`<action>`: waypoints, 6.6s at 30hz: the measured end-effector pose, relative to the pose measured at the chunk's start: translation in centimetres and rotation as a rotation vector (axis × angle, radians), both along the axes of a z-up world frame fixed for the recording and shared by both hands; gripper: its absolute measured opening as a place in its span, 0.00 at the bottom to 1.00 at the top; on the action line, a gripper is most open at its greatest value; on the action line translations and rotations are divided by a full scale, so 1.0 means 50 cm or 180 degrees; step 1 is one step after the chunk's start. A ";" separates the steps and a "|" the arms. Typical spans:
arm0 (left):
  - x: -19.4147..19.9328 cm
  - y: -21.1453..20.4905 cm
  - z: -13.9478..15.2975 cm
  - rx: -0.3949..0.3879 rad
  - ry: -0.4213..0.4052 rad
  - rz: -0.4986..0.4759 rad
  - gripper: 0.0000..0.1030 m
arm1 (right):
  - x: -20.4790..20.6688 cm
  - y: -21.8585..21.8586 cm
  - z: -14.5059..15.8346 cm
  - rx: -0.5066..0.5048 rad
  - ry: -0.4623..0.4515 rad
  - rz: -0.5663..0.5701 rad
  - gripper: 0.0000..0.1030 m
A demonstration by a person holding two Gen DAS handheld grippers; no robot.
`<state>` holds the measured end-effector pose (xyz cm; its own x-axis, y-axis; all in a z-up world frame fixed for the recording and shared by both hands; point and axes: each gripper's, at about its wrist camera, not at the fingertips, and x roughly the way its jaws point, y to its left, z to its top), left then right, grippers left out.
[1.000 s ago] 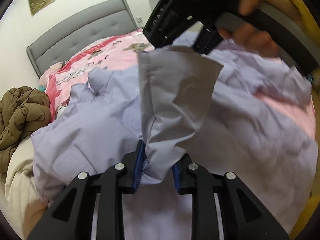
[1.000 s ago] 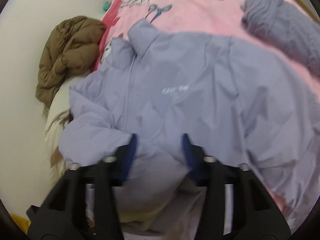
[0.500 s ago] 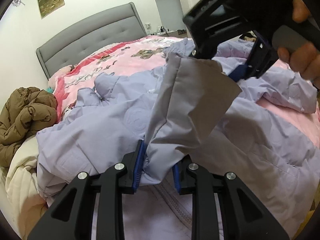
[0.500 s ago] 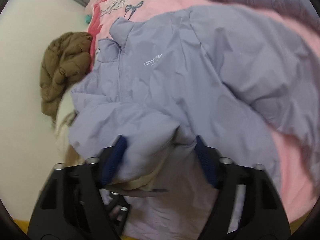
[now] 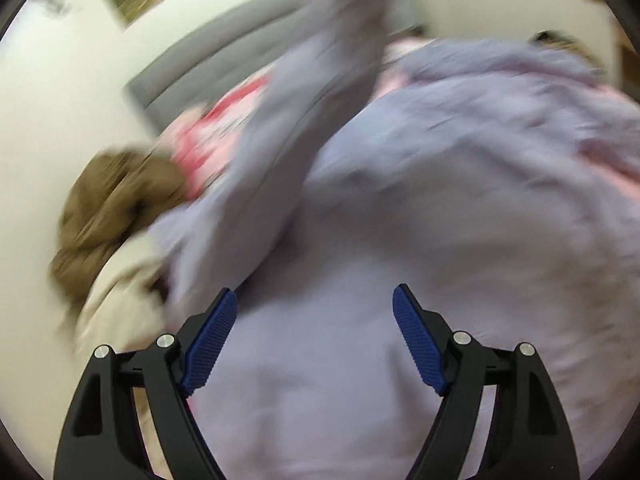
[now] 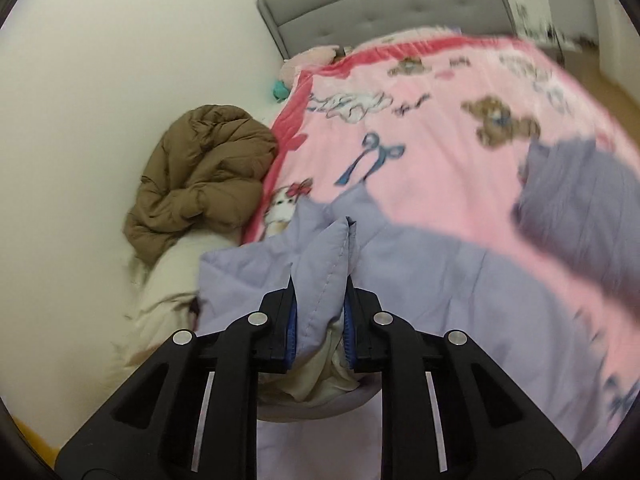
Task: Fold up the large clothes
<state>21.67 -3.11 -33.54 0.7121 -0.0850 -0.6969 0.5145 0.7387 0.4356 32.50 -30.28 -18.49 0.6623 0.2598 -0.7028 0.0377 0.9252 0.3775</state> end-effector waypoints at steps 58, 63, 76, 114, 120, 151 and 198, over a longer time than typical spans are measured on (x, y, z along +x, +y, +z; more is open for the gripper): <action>0.232 0.051 -0.063 -0.0283 0.0282 0.0563 0.66 | 0.051 0.239 -0.289 -0.0680 0.0784 0.0423 0.42; 0.256 0.071 -0.117 -0.0516 0.0646 0.0807 0.68 | 0.037 0.258 -0.367 -0.0963 0.0809 0.0514 0.42; 0.156 -0.017 -0.006 -0.0604 -0.0191 0.0348 0.81 | -0.172 0.059 -0.264 -0.0734 0.0287 -0.0794 0.55; 0.067 -0.519 -0.117 -0.0243 0.0425 -0.0419 0.81 | -0.859 -0.382 -0.383 0.0636 0.0501 -0.4055 0.70; 0.070 -0.520 -0.158 -0.0143 0.0642 -0.0320 0.84 | -0.797 -0.432 -0.376 0.1135 0.0228 -0.3345 0.34; -0.032 -0.243 -0.071 -0.1060 0.0618 0.0211 0.85 | 0.061 0.187 -0.004 0.0370 0.0209 0.0449 0.04; 0.259 0.057 0.001 -0.2278 0.0960 0.1370 0.84 | -0.278 0.058 -0.211 -0.1721 0.0663 0.0687 0.70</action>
<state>34.60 -0.25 -33.49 0.5773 -0.3395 -0.7426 0.1476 0.9379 -0.3141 18.61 -27.38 -29.02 0.4692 -0.0564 -0.8813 -0.1493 0.9785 -0.1421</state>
